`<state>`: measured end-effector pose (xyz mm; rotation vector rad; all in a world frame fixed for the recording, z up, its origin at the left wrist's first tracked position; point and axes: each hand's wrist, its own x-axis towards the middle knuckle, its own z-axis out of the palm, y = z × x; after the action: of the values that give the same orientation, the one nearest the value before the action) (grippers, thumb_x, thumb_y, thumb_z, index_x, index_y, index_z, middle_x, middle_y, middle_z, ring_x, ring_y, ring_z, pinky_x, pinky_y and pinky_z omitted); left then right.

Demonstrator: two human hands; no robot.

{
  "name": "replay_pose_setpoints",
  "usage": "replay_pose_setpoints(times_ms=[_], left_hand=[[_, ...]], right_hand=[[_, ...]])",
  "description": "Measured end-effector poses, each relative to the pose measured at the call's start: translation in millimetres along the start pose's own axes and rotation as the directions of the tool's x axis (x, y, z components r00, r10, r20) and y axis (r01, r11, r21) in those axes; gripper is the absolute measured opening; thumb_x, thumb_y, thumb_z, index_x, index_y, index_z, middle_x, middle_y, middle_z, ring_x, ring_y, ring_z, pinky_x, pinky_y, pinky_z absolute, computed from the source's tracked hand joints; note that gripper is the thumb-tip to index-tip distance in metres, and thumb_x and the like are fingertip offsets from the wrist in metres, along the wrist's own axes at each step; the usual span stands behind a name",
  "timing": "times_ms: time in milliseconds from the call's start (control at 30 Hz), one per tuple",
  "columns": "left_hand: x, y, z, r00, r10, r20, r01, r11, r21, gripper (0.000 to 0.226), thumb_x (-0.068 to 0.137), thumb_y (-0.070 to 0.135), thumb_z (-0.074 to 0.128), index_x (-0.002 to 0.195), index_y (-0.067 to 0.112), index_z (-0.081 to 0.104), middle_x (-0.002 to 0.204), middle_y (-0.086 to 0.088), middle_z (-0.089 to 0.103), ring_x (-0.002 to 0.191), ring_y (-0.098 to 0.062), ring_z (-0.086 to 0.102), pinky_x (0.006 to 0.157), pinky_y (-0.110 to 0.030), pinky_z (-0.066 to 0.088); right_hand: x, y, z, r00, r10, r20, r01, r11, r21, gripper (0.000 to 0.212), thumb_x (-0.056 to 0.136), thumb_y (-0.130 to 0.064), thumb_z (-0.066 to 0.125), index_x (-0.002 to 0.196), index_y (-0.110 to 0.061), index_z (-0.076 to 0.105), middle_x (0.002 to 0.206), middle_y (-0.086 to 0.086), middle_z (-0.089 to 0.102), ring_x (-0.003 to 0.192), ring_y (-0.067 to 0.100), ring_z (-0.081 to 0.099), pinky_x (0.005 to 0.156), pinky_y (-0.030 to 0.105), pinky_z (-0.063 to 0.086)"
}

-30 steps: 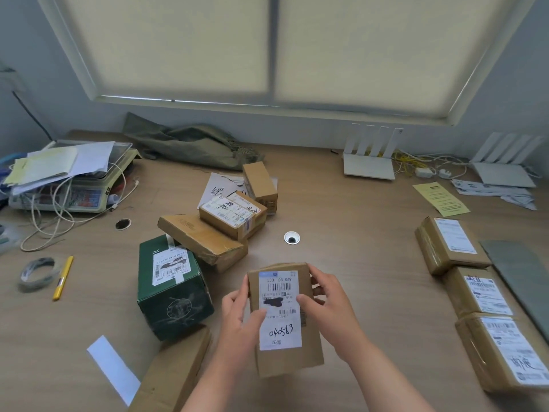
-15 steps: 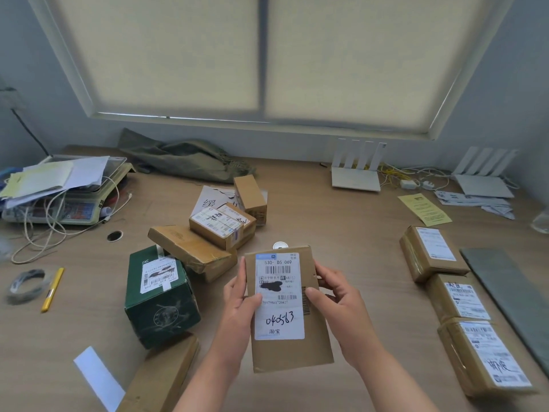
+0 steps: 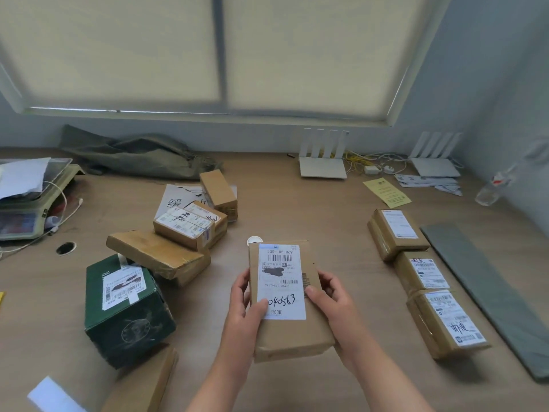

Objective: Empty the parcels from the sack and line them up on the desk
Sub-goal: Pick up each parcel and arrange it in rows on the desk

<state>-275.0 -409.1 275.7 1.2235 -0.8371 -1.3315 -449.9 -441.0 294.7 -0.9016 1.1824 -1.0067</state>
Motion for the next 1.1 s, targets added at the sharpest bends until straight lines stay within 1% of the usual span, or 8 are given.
replay_pose_setpoints(times_ms=[133, 300, 467, 633, 733, 800, 900, 1100], left_hand=[[1, -12, 23, 1.000, -0.019, 0.014, 0.019, 1.000, -0.006, 0.063, 0.078, 0.028, 0.060, 0.138, 0.042, 0.045, 0.118, 0.018, 0.071, 0.111, -0.010, 0.068, 0.086, -0.032, 0.053], [2, -34, 70, 0.998, -0.066, 0.012, 0.066, 0.998, 0.005, 0.061, 0.078, 0.027, 0.058, 0.135, 0.046, 0.045, 0.114, 0.028, 0.069, 0.109, -0.003, 0.067, 0.079, -0.020, 0.055], [0, -62, 128, 0.991, -0.134, 0.003, 0.134, 0.989, 0.064, 0.066, 0.079, 0.031, 0.059, 0.140, 0.050, 0.043, 0.124, 0.020, 0.067, 0.111, -0.003, 0.067, 0.081, -0.020, 0.055], [4, -94, 187, 0.984, -0.177, -0.020, 0.178, 0.972, 0.152, 0.063, 0.088, 0.024, 0.060, 0.141, 0.054, 0.042, 0.126, 0.009, 0.069, 0.108, -0.009, 0.070, 0.090, -0.033, 0.056], [9, -119, 218, 0.974, -0.223, -0.048, 0.228, 0.951, 0.209, 0.065, 0.097, 0.012, 0.057, 0.144, 0.053, 0.041, 0.121, 0.006, 0.072, 0.105, -0.010, 0.072, 0.090, -0.034, 0.058], [12, -131, 236, 0.967, -0.248, -0.062, 0.256, 0.935, 0.245, 0.065, 0.096, 0.008, 0.055, 0.143, 0.051, 0.040, 0.118, 0.008, 0.074, 0.104, -0.008, 0.071, 0.084, -0.025, 0.058], [18, -143, 256, 0.959, -0.274, -0.069, 0.282, 0.912, 0.299, 0.065, 0.095, 0.004, 0.051, 0.140, 0.049, 0.041, 0.117, 0.014, 0.074, 0.103, -0.002, 0.070, 0.072, -0.011, 0.052], [30, -164, 270, 0.941, -0.324, -0.094, 0.336, 0.867, 0.368, 0.072, 0.092, -0.002, 0.048, 0.153, 0.035, 0.036, 0.125, 0.016, 0.069, 0.105, -0.004, 0.070, 0.081, -0.018, 0.057]], right_hand=[[-6, 0, -24, 0.999, 0.026, -0.021, -0.027, 0.999, -0.031, 0.032, 0.097, -0.014, 0.060, 0.127, -0.026, 0.064, 0.119, 0.000, 0.074, 0.111, 0.025, 0.069, 0.091, 0.041, 0.056], [-6, -3, -72, 0.999, 0.046, -0.005, -0.046, 0.994, -0.101, 0.038, 0.100, -0.012, 0.054, 0.131, -0.031, 0.064, 0.119, -0.002, 0.075, 0.112, 0.022, 0.070, 0.093, 0.038, 0.055], [-1, -5, -134, 0.998, 0.056, -0.039, -0.062, 0.979, -0.193, 0.041, 0.101, -0.009, 0.052, 0.126, -0.039, 0.064, 0.112, -0.009, 0.077, 0.104, 0.014, 0.072, 0.085, 0.029, 0.056], [11, 8, -202, 0.990, 0.084, -0.114, -0.110, 0.964, -0.244, 0.044, 0.099, -0.009, 0.057, 0.115, -0.050, 0.061, 0.104, -0.017, 0.077, 0.095, 0.006, 0.073, 0.075, 0.023, 0.057], [20, 20, -238, 0.981, 0.105, -0.165, -0.148, 0.951, -0.272, 0.044, 0.098, -0.008, 0.057, 0.116, -0.049, 0.062, 0.106, -0.017, 0.076, 0.099, 0.003, 0.071, 0.082, 0.026, 0.058], [24, 27, -257, 0.978, 0.121, -0.170, -0.169, 0.938, -0.302, 0.044, 0.098, -0.007, 0.055, 0.118, -0.046, 0.062, 0.112, -0.018, 0.074, 0.106, 0.002, 0.069, 0.092, 0.030, 0.057], [29, 34, -276, 0.976, 0.142, -0.162, -0.193, 0.909, -0.368, 0.048, 0.098, -0.004, 0.051, 0.120, -0.046, 0.060, 0.110, -0.024, 0.073, 0.108, -0.003, 0.066, 0.086, 0.015, 0.053], [31, 34, -290, 0.978, 0.127, -0.163, -0.197, 0.805, -0.559, 0.051, 0.100, -0.006, 0.048, 0.145, -0.031, 0.047, 0.104, -0.034, 0.053, 0.089, -0.014, 0.052, 0.064, -0.003, 0.040]])
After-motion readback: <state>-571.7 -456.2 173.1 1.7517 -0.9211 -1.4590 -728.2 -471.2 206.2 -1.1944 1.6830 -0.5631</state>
